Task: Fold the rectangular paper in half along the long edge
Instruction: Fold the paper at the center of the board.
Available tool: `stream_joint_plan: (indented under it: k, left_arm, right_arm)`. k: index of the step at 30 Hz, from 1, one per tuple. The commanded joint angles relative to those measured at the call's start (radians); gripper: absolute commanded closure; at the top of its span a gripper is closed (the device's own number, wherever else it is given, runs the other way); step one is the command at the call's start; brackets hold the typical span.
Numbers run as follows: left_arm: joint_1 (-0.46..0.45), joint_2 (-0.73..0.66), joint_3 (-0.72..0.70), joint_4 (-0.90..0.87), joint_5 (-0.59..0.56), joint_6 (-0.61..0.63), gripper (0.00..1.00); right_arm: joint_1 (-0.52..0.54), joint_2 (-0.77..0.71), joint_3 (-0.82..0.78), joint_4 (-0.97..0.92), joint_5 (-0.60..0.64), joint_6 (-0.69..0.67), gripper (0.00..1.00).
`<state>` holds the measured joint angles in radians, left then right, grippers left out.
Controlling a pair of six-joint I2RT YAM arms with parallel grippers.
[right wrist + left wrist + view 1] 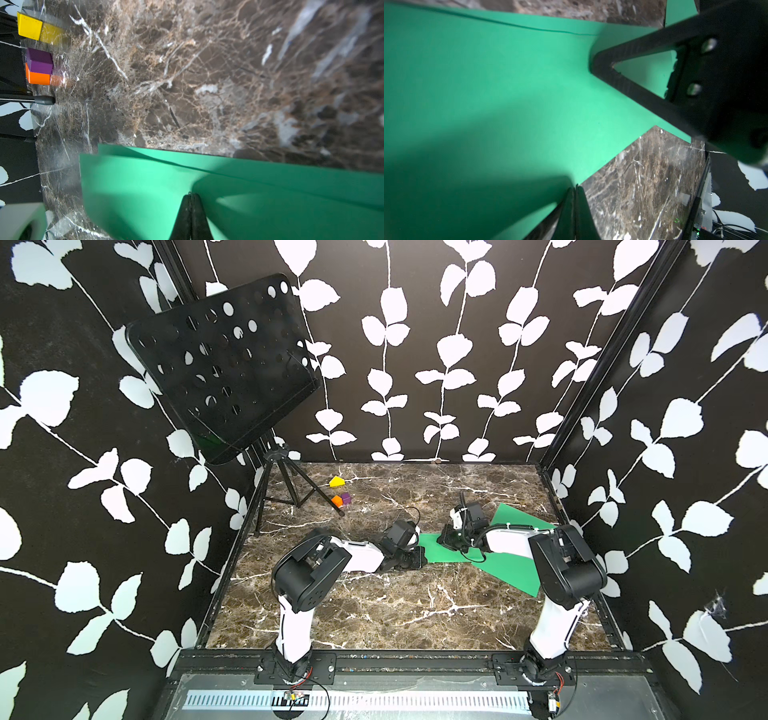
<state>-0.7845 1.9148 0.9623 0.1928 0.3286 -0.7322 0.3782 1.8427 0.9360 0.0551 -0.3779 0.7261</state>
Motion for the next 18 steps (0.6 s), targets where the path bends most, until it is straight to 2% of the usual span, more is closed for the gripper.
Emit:
stream_joint_plan:
  k: [1, 5, 9, 12, 18]
  left_arm:
    - [0.024, -0.007, -0.054, -0.113, -0.069, 0.017, 0.97]
    - [0.042, -0.026, -0.067, -0.114, -0.072, 0.022, 0.96]
    - [0.044, -0.046, -0.046, -0.089, 0.008, 0.059, 0.95]
    - [0.042, -0.072, -0.048, -0.002, 0.077, 0.037, 0.94]
    - [0.040, -0.040, 0.015, 0.060, 0.120, 0.001, 0.95]
  right_arm:
    - [-0.004, 0.032, -0.042, -0.069, 0.050, -0.006, 1.00]
    - [-0.004, 0.032, -0.048, -0.068, 0.047, -0.008, 1.00]
    - [-0.005, 0.036, -0.046, -0.062, 0.031, -0.012, 1.00]
    - [-0.004, 0.040, -0.042, -0.062, 0.024, -0.014, 1.00]
    - [-0.004, 0.041, -0.037, -0.063, 0.023, -0.013, 1.00]
